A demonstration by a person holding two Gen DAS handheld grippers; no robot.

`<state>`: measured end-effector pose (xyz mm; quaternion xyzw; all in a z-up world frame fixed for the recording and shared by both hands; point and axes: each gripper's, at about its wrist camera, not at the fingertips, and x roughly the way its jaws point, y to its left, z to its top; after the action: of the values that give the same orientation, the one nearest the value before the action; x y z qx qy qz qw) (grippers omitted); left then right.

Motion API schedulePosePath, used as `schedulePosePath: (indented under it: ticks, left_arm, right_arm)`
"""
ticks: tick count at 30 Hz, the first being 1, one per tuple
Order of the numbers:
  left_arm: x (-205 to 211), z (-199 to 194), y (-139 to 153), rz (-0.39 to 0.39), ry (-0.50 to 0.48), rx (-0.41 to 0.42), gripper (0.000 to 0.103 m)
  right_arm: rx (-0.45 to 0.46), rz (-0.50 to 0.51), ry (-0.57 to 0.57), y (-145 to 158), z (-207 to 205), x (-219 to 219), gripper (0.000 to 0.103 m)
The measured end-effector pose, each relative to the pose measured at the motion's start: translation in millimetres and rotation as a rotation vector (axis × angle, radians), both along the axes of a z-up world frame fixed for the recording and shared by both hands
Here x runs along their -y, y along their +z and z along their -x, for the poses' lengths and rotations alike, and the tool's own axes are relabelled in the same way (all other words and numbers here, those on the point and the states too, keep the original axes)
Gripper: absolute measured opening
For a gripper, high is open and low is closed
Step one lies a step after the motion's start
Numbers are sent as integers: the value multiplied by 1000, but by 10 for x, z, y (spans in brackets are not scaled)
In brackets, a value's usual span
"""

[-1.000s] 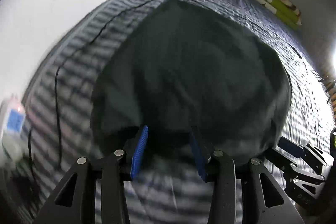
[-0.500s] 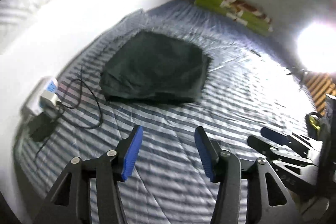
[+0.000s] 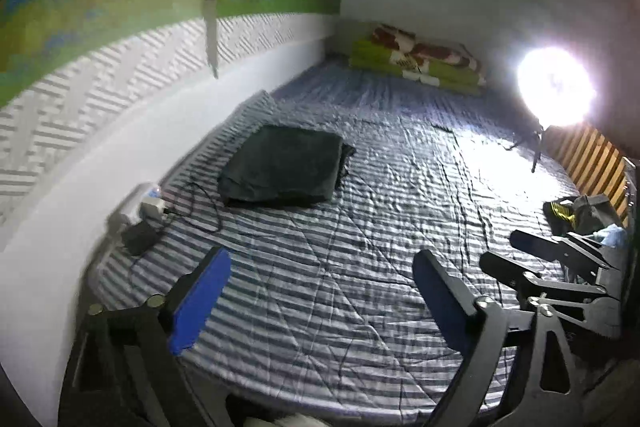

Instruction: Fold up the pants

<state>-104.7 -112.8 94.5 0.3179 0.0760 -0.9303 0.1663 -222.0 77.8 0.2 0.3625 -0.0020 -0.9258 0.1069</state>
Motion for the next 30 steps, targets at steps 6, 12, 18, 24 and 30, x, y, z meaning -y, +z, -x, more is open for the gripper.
schedulePosePath:
  ticks: [6,12,18,24,30]
  left_arm:
    - [-329,-499,124,-13,-7,-28,98]
    - [-413,-755,54,-86,0,-44,99]
    - [-504,-869,-3,-96,-23,-37,99]
    - [-543,-946,35,-86,-42,-44,99]
    - [-534,-1013,5,-87,-33,-35,99]
  right_arm:
    - [-27,-4,11,117,-504,42,51]
    - [-42,-21,2,179,-894,95,52]
    - [-68,-24,-28,201,-1186,116,52]
    - [-81,-16,-37,255,-1323,161,53]
    - [-87,-25,-36,259,-1381,198,54]
